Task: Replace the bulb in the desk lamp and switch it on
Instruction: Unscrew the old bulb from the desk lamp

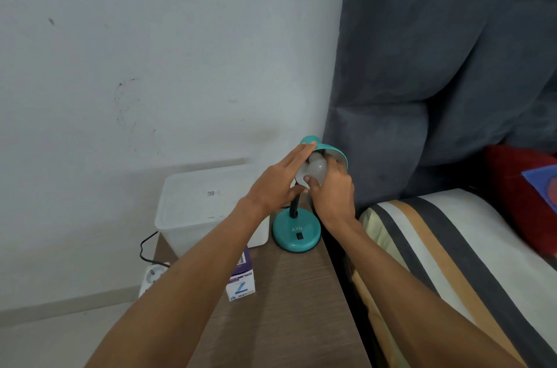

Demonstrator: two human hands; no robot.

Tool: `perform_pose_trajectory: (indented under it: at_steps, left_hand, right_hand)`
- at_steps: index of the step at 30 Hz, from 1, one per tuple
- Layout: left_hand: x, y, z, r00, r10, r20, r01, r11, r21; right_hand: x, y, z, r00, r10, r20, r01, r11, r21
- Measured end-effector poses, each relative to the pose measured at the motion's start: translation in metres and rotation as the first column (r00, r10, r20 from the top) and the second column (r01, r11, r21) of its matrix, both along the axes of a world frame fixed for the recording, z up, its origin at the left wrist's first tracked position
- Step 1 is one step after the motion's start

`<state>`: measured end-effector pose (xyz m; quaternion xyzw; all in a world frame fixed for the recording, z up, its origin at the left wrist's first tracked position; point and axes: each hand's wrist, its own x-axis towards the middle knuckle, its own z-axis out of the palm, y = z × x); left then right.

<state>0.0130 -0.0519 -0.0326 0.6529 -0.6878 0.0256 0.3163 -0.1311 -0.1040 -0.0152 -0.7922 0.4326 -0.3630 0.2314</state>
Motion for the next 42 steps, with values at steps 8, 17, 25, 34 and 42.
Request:
perform_pose_trajectory:
  at_steps: [8, 17, 25, 34, 42]
  left_hand:
    - [0.0005, 0.0016, -0.0009, 1.0, -0.003, 0.01, 0.003, 1.0, -0.002]
    - [0.0008, 0.0004, -0.0013, 1.0, -0.006, -0.01, 0.006, 1.0, -0.005]
    - [-0.0015, 0.0016, 0.0007, 1.0, 0.0, 0.003, 0.0, 1.0, 0.011]
    - [-0.0024, 0.0012, 0.0022, 1.0, 0.003, 0.006, -0.003, 1.0, 0.015]
    - [-0.0016, 0.0019, 0.0019, 1.0, 0.014, 0.011, -0.014, 1.0, 0.023]
  right_hand:
    - [0.0008, 0.0019, -0.002, 0.998, 0.027, -0.055, -0.03, 0.997, -0.064]
    - [-0.0006, -0.0035, -0.0011, 0.997, 0.072, 0.017, -0.072, 0.997, -0.014]
    - [0.0006, 0.0013, -0.0039, 0.997, 0.024, -0.071, -0.031, 0.994, -0.102]
    - [-0.0006, 0.0009, 0.0015, 0.997, 0.011, 0.078, -0.014, 0.999, 0.037]
    - [0.0005, 0.0005, -0.0058, 0.999, -0.033, -0.025, 0.03, 0.996, -0.081]
